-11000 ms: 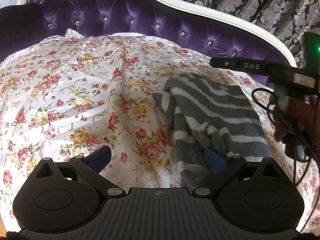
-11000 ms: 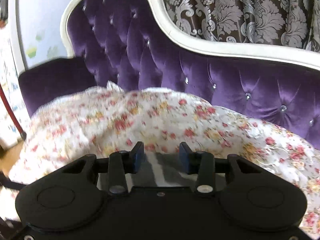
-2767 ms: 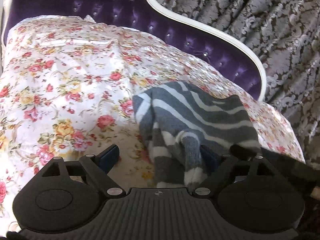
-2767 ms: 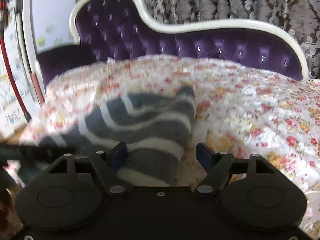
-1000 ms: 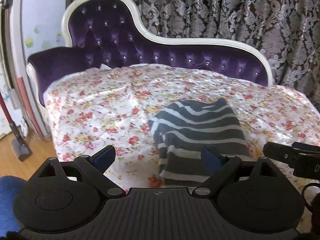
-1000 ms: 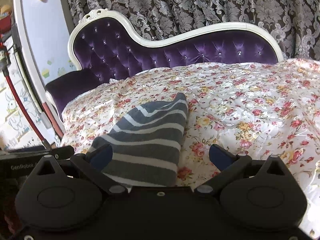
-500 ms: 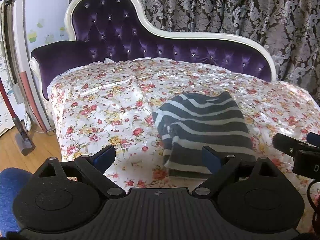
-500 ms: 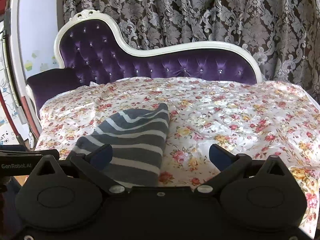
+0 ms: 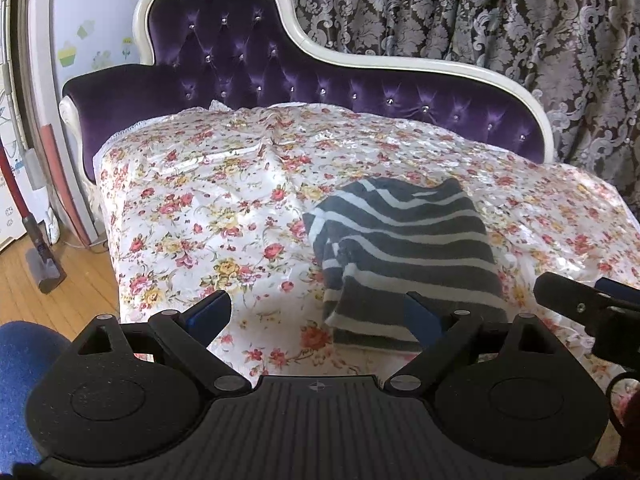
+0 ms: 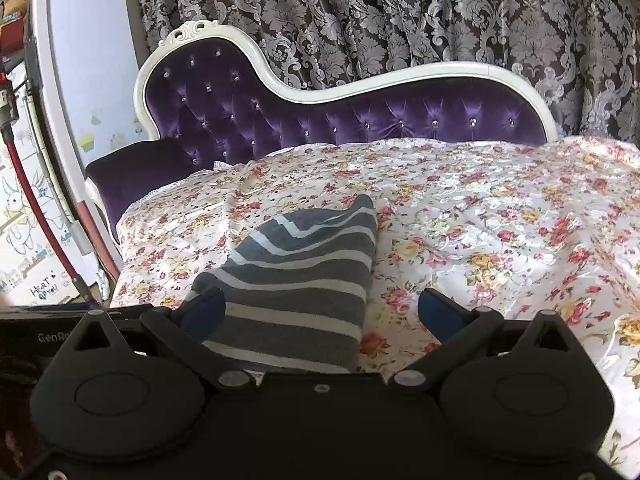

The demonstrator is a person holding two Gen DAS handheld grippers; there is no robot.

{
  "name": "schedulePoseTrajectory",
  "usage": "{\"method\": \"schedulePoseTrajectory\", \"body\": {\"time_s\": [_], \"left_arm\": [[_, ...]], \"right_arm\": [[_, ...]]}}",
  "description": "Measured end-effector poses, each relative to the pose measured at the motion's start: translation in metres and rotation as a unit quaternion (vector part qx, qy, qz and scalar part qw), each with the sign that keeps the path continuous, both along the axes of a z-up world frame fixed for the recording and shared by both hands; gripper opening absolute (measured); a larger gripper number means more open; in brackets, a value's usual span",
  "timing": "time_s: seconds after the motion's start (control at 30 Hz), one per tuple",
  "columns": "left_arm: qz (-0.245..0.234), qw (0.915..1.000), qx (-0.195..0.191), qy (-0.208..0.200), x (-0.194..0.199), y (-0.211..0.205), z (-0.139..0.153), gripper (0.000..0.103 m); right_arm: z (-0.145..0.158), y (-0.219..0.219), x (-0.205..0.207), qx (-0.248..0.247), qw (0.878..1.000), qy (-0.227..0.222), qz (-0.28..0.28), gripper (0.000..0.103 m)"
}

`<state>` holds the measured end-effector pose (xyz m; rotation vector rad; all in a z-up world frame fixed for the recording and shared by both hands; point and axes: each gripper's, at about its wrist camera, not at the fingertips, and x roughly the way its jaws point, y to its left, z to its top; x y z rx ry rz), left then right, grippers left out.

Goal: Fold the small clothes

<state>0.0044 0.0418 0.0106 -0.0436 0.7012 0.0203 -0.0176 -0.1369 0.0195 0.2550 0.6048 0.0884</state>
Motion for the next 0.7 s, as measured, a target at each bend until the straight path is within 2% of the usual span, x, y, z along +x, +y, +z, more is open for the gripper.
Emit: {"method": "schedulePoseTrajectory", "body": {"time_s": [0.7], "left_arm": [[-0.014,0.9987,-0.015,0.047,0.006,0.000,-0.012,0.093]], "right_arm": [[-0.005,-0.002,0.002,0.004,1.000,0.030,-0.006,0.102]]}}
